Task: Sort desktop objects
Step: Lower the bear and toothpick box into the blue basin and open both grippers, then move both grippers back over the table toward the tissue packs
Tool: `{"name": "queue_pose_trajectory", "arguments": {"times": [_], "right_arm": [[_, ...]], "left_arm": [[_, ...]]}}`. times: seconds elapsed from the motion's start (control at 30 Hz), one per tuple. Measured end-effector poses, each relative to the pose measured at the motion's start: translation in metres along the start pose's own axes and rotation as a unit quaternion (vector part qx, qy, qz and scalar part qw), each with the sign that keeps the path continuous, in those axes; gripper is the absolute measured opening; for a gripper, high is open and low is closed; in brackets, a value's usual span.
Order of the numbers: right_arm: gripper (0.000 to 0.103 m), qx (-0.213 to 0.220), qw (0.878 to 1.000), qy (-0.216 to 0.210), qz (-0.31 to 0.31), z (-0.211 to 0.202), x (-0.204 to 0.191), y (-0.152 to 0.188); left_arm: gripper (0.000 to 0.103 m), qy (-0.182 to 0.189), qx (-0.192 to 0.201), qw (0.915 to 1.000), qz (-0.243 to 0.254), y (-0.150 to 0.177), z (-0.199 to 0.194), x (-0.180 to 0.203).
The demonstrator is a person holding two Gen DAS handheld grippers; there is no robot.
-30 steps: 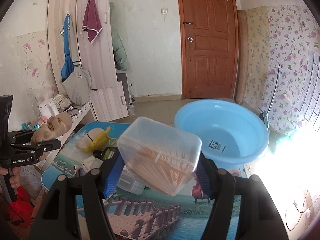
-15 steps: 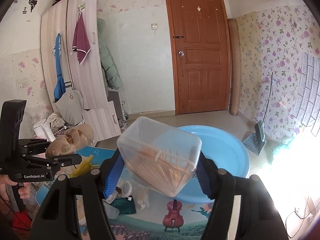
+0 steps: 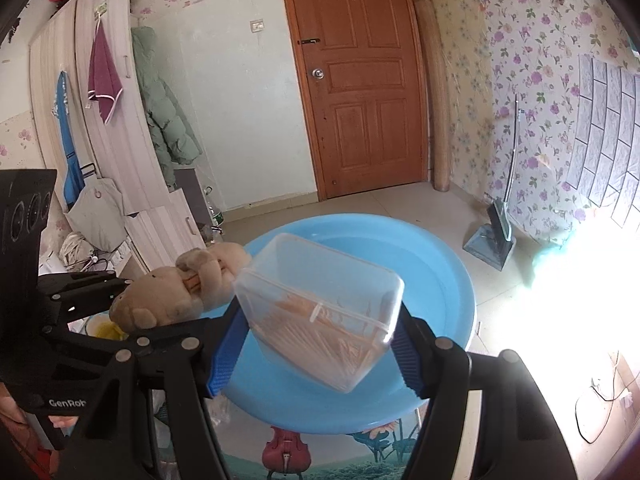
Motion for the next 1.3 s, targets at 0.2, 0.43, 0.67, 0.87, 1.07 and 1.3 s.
{"name": "queue_pose_trajectory", "arguments": {"times": [0.2, 0.43, 0.67, 0.87, 1.07, 1.3], "right_arm": [[0.066, -0.016, 1.0, 0.01, 0.016, 0.007, 0.01, 0.004], [0.066, -0.03, 0.999, 0.026, 0.021, 0.008, 0.009, 0.011], [0.07, -0.024, 0.999, 0.042, 0.008, -0.004, 0.004, 0.006], [0.07, -0.022, 0.999, 0.043, 0.004, -0.018, -0.012, 0.009], [0.07, -0.024, 0.999, 0.033, -0.013, -0.032, -0.042, 0.02], [0.07, -0.045, 0.999, 0.006, -0.024, -0.038, -0.083, 0.05]], "left_arm": [[0.072, 0.017, 0.004, 0.9998, 0.013, 0.007, -0.006, 0.008], [0.084, 0.019, 0.017, 0.9996, 0.012, 0.009, -0.022, 0.009], [0.087, 0.007, 0.027, 0.9996, -0.002, 0.018, -0.047, -0.007], [0.09, -0.014, 0.033, 0.999, -0.026, 0.04, -0.079, -0.03], [0.096, -0.042, 0.038, 0.9976, -0.04, 0.069, -0.11, -0.048], [0.099, -0.071, 0.037, 0.9959, -0.043, 0.102, -0.139, -0.062]]}}
Point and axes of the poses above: each gripper's, at about its wrist camera, not at the fingertips, and z roughly the way its jaws point, x to its right, y to its underside, the point moved 7 cm from there along z, roughly the way its jaws point, and after that the axes turned 11 degrees about x, right-handed, at the moved point
